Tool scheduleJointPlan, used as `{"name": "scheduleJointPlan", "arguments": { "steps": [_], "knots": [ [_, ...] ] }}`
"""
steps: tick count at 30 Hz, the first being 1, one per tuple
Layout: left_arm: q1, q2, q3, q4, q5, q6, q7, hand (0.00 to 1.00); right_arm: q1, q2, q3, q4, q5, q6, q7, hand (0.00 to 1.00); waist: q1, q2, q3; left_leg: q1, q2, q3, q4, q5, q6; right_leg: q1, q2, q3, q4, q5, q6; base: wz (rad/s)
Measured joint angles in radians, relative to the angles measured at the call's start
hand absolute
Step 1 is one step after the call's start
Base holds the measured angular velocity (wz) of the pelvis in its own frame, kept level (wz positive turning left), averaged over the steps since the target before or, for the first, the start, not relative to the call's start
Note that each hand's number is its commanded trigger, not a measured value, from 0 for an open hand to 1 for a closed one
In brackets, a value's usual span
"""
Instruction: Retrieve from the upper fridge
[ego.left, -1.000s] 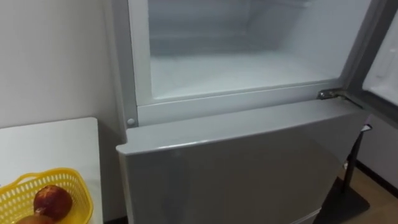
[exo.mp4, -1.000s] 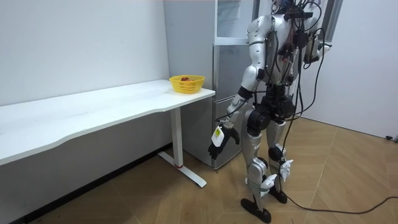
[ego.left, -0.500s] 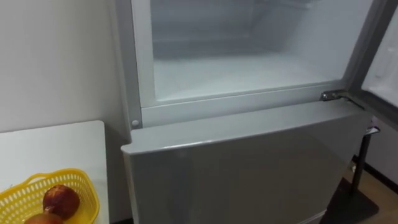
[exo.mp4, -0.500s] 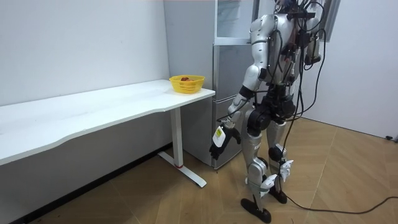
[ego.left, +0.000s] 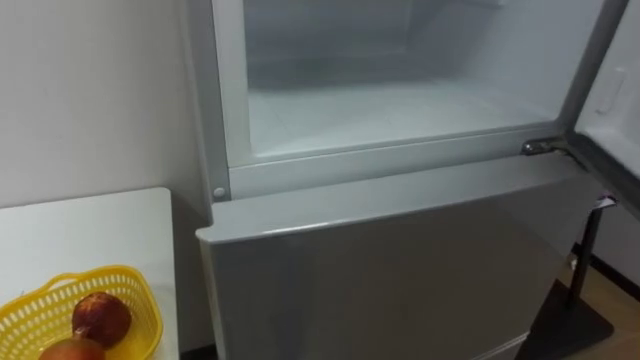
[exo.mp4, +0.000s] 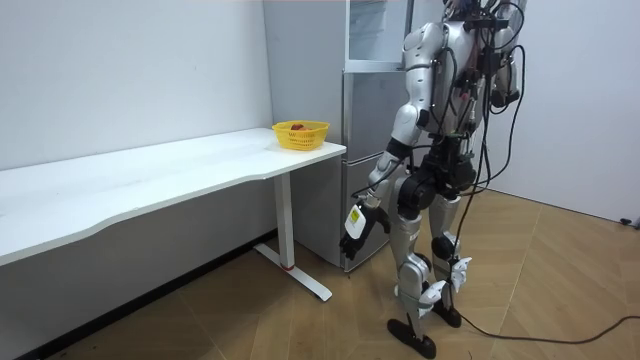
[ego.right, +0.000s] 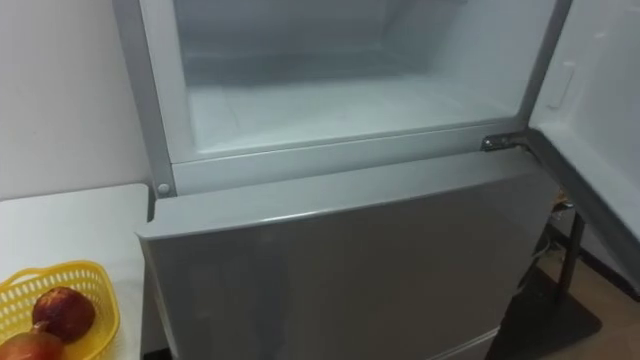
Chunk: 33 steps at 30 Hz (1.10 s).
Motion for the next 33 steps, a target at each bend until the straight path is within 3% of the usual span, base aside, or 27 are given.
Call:
{"name": "scheduleJointPlan", "arguments": {
  "steps": [4,7,9,11,12,15,20,29,33],
  "knots": [
    [0.002,-0.002,-0.002,0.017,0.0,-0.011,0.0,0.0,0.0,-0.001,0.008,-0.022,-0.047,0.005,0.058,0.0,0.002,-0.009,0.005,0.01,0.001,-0.001,0.0,0.0,0.0,0.004,0.0,-0.002,0.0,0.0,0.0,0.0],
    [0.002,0.004,-0.001,0.022,0.004,-0.018,-0.001,0.0,-0.031,-0.024,0.004,-0.143,-0.062,0.023,0.094,0.0,0.003,-0.032,0.0135,0.008,0.004,-0.007,0.0,0.003,-0.004,0.007,0.003,-0.007,0.003,-0.003,-0.006,0.03],
    [0.004,0.015,-0.002,0.024,0.004,-0.021,0.001,0.0,-0.087,-0.054,-0.006,-0.174,-0.103,0.018,0.108,0.0,0.007,-0.057,0.0014,0.005,0.008,-0.016,0.001,0.004,-0.008,0.011,0.009,-0.013,-0.003,-0.004,-0.011,0.09],
    [0.003,0.015,-0.005,0.024,0.004,-0.023,0.004,0.0,-0.088,-0.065,-0.005,-0.182,-0.146,0.014,0.134,0.0,0.015,-0.07,0.0,0.0,0.01,-0.029,0.003,0.004,-0.01,0.015,0.01,-0.026,-0.007,-0.002,-0.014,0.15],
    [0.002,0.015,-0.015,0.026,0.004,-0.024,0.005,0.0,-0.089,-0.065,-0.005,-0.186,-0.15,0.005,0.144,0.0,0.028,-0.078,-0.0058,-0.002,0.011,-0.031,0.003,0.003,-0.01,0.015,0.01,-0.029,-0.007,-0.001,-0.015,0.15],
    [0.0,0.015,-0.029,0.04,0.004,-0.03,0.006,0.0,-0.108,-0.065,-0.005,-0.214,-0.147,-0.05,0.169,0.0,0.055,-0.07,-0.0111,0.001,0.017,-0.037,0.003,0.003,-0.011,0.021,0.009,-0.035,-0.008,-0.001,-0.015,0.08],
    [0.003,0.015,-0.031,0.043,0.003,-0.031,0.005,0.0,-0.158,-0.065,-0.005,-0.247,-0.14,-0.123,0.217,0.0,0.073,-0.056,-0.0076,-0.002,0.017,-0.049,0.001,0.003,-0.011,0.031,0.006,-0.06,-0.021,0.002,-0.015,0.1],
    [0.0,0.013,-0.05,0.043,0.003,-0.031,0.003,0.0,-0.166,-0.065,-0.005,-0.245,-0.106,-0.122,0.289,0.0,0.08,-0.02,-0.0068,-0.001,0.017,-0.064,0.001,0.003,-0.011,0.041,0.005,-0.084,-0.023,0.002,-0.015,0.06],
    [-0.001,0.012,-0.059,0.044,0.001,-0.031,0.004,0.0,-0.166,-0.065,-0.005,-0.236,-0.102,-0.122,0.292,0.0,0.079,-0.021,-0.0068,0.0,0.017,-0.07,0.003,0.005,-0.013,0.043,0.005,-0.087,-0.023,0.002,-0.015,0.0]
  ]
}}
